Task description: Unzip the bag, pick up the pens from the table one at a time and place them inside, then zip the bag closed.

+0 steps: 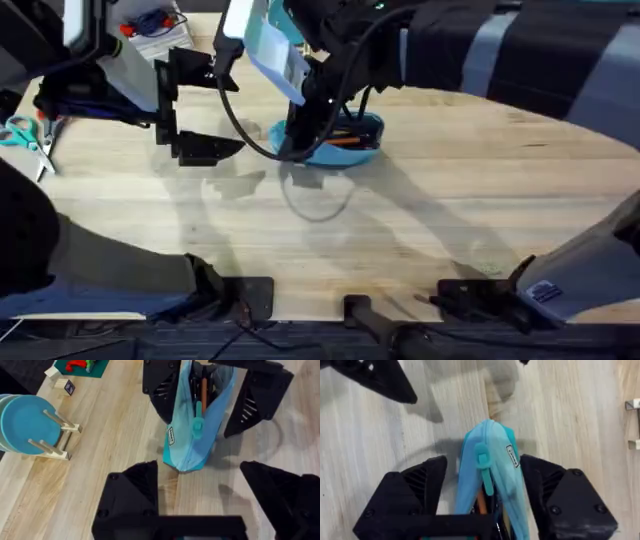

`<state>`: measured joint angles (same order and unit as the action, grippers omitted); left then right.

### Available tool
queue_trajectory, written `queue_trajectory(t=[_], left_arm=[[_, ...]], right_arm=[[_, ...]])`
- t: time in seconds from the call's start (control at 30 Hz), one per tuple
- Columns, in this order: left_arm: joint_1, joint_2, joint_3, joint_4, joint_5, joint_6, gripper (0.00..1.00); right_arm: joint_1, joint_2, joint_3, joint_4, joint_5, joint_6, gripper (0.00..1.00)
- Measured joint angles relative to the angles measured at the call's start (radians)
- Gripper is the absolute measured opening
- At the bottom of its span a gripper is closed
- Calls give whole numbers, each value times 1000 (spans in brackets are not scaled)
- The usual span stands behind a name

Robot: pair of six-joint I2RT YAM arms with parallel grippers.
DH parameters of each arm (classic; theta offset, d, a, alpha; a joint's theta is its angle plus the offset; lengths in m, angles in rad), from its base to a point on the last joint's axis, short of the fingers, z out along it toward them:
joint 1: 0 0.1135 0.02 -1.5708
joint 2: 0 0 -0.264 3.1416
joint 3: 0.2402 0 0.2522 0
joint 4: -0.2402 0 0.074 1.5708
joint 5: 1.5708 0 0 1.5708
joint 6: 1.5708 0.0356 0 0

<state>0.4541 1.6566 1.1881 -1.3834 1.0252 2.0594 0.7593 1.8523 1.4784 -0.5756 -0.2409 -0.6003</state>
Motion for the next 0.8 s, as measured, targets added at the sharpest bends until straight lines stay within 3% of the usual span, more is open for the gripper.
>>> queue_trajectory(t=[0.3,0.43,0.67,0.8], left_arm=[[0,0,0,0,0,0,995],[0,0,0,0,0,0,995],[0,0,0,0,0,0,995],[0,0,0,0,0,0,995]], right_arm=[[0,0,0,0,0,24,740],[0,0,0,0,0,29,518],[0,0,0,7,0,29,398],[0,0,0,25,0,29,279]])
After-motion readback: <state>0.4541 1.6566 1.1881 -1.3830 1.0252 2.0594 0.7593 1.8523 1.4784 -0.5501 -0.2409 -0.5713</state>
